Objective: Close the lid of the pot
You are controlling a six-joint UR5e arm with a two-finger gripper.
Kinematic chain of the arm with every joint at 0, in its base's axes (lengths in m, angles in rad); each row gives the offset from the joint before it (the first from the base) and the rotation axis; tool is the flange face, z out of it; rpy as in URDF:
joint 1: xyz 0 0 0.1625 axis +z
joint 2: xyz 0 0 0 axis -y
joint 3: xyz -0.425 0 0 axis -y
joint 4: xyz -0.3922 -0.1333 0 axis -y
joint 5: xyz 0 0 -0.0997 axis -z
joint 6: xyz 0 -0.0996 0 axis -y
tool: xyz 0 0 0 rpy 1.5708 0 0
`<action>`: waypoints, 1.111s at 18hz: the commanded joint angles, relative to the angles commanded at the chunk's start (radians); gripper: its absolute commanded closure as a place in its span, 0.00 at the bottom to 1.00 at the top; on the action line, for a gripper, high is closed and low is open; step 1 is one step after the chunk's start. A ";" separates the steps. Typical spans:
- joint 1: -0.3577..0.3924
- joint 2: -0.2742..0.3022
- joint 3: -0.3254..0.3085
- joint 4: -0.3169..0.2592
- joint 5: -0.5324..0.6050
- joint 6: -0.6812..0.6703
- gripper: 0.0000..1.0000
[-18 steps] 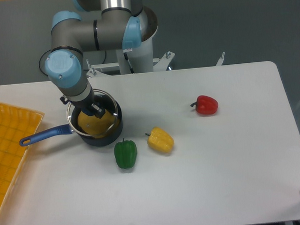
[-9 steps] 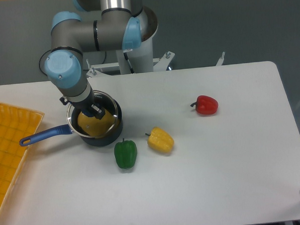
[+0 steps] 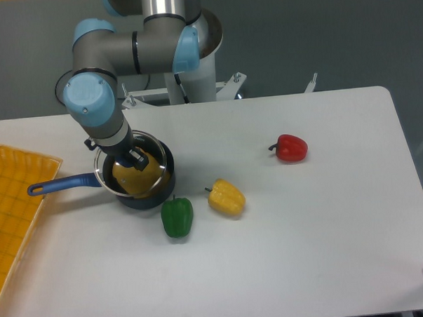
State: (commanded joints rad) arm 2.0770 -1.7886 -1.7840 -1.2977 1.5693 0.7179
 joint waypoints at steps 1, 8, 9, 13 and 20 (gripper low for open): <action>0.000 0.000 0.002 0.000 0.000 0.000 0.56; 0.011 0.000 0.012 0.000 0.005 0.017 0.56; 0.011 0.000 0.011 0.000 0.011 0.017 0.56; 0.009 0.000 0.009 0.000 0.012 0.017 0.56; 0.008 0.000 0.002 0.000 0.012 0.015 0.54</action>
State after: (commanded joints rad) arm 2.0847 -1.7886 -1.7825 -1.2977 1.5815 0.7332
